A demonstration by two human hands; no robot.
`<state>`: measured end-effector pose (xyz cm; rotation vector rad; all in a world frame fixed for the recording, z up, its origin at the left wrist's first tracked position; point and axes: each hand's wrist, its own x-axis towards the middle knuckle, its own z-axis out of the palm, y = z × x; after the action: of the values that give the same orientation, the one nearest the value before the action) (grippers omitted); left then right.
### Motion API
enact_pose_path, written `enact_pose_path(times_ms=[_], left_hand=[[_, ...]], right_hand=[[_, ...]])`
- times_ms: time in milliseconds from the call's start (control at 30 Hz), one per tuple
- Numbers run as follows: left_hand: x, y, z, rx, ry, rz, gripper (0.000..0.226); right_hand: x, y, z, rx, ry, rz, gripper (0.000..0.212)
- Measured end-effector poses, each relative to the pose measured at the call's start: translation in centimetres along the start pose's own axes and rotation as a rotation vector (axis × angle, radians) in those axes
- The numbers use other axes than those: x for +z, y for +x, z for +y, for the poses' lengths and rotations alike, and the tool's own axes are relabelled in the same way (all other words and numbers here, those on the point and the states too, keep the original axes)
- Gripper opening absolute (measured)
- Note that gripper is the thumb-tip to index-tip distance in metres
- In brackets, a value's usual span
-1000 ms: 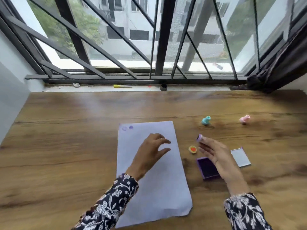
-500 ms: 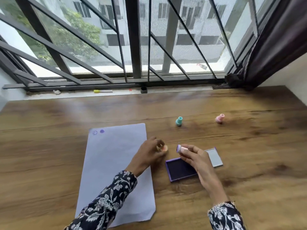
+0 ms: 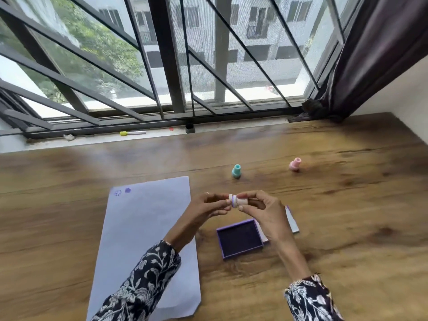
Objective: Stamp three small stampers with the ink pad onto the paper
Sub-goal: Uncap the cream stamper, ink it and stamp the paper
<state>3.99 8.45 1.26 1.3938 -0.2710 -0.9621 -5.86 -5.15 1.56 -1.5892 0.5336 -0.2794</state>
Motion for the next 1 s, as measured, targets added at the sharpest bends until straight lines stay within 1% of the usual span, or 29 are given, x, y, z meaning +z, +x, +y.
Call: enact_pose_path(times_ms=[133, 333, 500, 600, 700, 767, 833, 900, 1000], left_hand=[[0.2, 0.2, 0.5, 0.008, 0.036, -0.039, 0.013], [0.3, 0.6, 0.7, 0.054, 0.043, -0.027, 0.012], [0.0, 1.4, 0.2, 0.074, 0.043, -0.029, 0.012], [0.2, 2.2, -0.5, 0.059, -0.005, -0.029, 0.015], [1.2, 3.2, -1.4, 0.018, -0.211, 0.04, 0.03], [1.8, 4.0, -2.1, 0.026, -0.285, 0.044, 0.031], [2.5, 4.8, -2.6, 0.057, -0.225, 0.023, 0.028], [3.3, 5.9, -2.8, 0.089, -0.076, 0.04, 0.021], [4.7, 7.9, -2.6, 0.189, 0.324, 0.143, 0.015]], right_hand=[[-0.5, 0.2, -0.4, -0.034, -0.007, 0.005, 0.035], [-0.7, 0.9, -1.2, -0.075, -0.083, 0.016, 0.031], [-0.8, 1.6, -0.9, -0.016, -0.01, -0.046, 0.02], [-0.9, 2.2, -0.3, 0.036, 0.064, -0.019, 0.014], [-1.2, 2.7, 0.6, 0.114, 0.257, 0.019, 0.028], [-1.6, 3.0, 1.2, 0.135, 0.304, 0.025, 0.035], [-2.1, 3.3, 1.8, 0.14, 0.27, 0.046, 0.033], [-2.9, 4.0, 2.2, 0.126, 0.213, 0.092, 0.03], [-4.4, 5.7, 2.6, 0.077, 0.072, 0.169, 0.031]])
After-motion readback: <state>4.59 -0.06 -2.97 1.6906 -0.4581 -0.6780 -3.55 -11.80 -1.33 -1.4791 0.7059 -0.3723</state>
